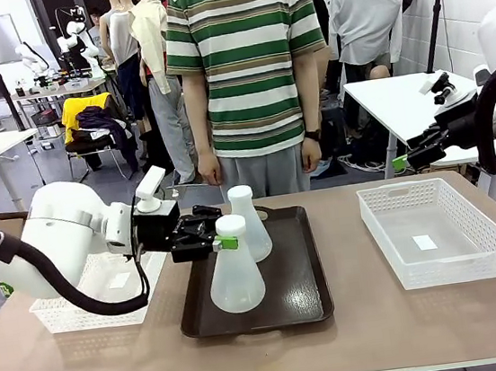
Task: Prepare the laboratory tools.
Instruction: Place the picked Big flask upright in the Handle tray as directed by the person.
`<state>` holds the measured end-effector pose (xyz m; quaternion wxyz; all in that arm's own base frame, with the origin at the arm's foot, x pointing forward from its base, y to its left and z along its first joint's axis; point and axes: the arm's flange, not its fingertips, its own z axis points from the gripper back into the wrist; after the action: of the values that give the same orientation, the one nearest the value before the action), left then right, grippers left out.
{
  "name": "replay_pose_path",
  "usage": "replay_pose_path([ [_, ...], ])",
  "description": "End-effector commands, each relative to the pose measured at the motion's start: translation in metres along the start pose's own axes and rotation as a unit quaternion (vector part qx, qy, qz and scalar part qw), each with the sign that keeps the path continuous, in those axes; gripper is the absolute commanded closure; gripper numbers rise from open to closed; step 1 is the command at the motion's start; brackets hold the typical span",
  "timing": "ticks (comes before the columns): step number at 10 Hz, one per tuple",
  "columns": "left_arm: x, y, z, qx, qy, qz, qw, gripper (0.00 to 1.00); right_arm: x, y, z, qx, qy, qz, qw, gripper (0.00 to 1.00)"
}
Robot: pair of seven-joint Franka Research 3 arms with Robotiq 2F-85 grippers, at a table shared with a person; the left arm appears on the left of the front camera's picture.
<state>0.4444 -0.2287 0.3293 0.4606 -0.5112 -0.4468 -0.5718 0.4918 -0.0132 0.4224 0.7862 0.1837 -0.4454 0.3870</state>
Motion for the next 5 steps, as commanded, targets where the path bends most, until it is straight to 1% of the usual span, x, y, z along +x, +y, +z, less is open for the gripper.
replay_pose_path([
  [1,-0.014,0.013,-0.006,0.032,-0.021,0.004,0.999,1.00,-0.001,0.001,-0.001,0.000,0.000,0.001,1.000,0.00],
  [3,-0.023,0.020,-0.003,0.038,-0.037,0.004,0.999,1.00,-0.001,0.001,-0.001,0.000,0.000,0.001,1.000,0.00],
  [5,-0.028,0.028,0.001,0.041,-0.042,0.013,0.998,1.00,-0.001,0.001,-0.001,0.000,0.000,0.001,1.000,0.00],
])
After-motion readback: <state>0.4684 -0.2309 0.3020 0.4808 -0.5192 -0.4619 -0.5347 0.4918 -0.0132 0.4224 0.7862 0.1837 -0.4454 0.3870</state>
